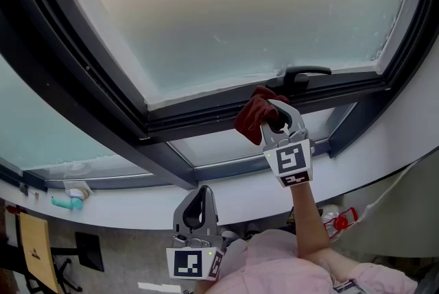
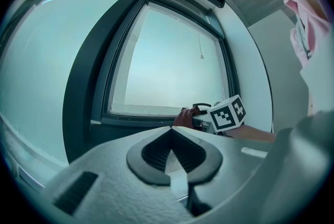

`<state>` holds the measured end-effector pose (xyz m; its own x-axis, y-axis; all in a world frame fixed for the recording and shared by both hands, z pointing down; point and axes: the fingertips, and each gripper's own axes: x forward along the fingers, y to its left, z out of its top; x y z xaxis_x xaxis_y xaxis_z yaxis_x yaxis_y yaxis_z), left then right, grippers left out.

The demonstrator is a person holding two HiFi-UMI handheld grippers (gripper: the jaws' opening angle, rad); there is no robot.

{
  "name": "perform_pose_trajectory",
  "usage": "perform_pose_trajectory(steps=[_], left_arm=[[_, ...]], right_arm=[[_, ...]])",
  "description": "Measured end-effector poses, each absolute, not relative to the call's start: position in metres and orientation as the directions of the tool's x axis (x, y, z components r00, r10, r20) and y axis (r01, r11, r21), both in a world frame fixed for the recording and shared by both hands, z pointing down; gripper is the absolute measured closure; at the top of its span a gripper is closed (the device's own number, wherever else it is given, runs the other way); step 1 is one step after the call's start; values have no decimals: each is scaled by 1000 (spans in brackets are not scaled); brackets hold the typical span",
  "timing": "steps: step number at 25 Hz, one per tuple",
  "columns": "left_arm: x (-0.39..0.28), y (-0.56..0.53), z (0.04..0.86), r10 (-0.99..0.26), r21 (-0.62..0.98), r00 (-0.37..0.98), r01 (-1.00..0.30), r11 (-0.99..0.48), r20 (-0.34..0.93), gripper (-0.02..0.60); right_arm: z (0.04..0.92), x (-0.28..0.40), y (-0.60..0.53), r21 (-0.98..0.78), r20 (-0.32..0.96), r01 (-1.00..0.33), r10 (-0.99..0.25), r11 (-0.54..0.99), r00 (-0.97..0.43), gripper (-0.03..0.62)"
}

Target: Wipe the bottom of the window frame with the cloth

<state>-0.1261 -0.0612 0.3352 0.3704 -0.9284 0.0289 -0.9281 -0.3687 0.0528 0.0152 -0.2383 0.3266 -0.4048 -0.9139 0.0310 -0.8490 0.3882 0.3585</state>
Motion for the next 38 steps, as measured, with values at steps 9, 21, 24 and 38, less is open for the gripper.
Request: perform_pose_trajectory(steps=[9,21,24,38], left_arm=[[-125,-61,334,-926,47,376,-926,-374,27,586],[-126,-59,336,-925,51,378,-925,-377,30,586],[-127,-58,337,-926,50,376,-926,-375,31,586],[-133,-54,338,-927,57,375,-926,-373,28,586]], right_arm=[[327,22,-239,353,30,-857,-920,376,-391,525],[327,38,-241,341,27,-876,-935,342,-354,525],[327,44,-241,337,25,-882,-940,329,-341,525],[327,70,-243,312,20,-912,-962,264,-272,525]])
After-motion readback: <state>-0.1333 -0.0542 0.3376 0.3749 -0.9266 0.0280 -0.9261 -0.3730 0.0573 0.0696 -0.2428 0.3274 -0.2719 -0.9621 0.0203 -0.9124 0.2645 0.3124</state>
